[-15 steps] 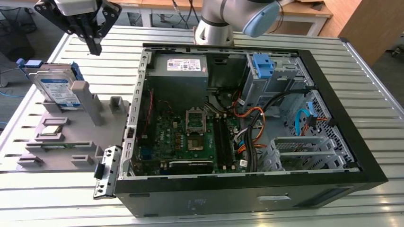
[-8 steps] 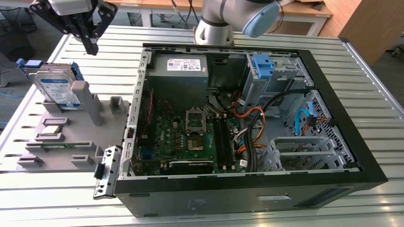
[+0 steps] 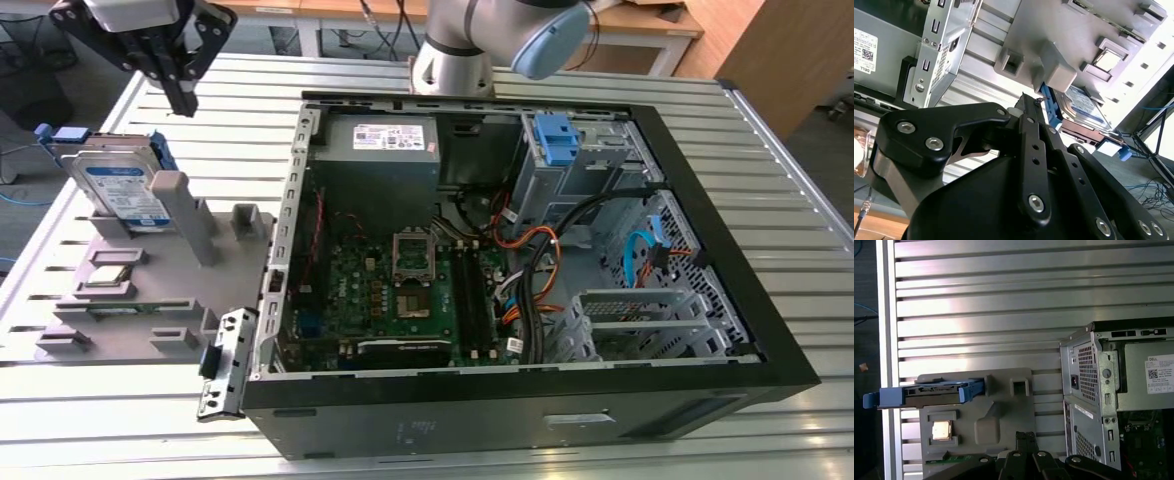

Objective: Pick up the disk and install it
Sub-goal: 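Reach for the disk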

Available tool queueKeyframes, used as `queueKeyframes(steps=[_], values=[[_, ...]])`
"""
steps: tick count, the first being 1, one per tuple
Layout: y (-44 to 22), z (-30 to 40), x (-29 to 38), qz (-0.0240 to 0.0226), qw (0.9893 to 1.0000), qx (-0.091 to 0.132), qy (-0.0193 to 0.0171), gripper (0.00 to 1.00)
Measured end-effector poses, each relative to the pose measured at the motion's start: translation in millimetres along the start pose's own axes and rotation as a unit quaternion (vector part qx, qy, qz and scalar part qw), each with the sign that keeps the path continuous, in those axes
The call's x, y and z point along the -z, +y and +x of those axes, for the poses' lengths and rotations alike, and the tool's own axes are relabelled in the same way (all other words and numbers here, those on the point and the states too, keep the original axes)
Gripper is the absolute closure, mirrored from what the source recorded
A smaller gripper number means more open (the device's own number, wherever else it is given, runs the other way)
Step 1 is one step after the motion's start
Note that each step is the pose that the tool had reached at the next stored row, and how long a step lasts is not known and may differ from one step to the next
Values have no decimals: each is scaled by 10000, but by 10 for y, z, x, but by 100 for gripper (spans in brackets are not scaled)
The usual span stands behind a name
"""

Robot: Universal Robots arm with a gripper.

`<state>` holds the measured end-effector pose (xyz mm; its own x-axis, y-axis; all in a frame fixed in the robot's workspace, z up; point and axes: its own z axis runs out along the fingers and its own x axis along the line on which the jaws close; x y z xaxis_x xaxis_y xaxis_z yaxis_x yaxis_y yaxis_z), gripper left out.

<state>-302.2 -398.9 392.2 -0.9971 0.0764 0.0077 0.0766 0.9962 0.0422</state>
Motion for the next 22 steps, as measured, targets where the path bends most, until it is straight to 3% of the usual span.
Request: queueKeyframes(steps=[22], values=[[-21, 266, -9, 0, 10000, 0, 0, 89]])
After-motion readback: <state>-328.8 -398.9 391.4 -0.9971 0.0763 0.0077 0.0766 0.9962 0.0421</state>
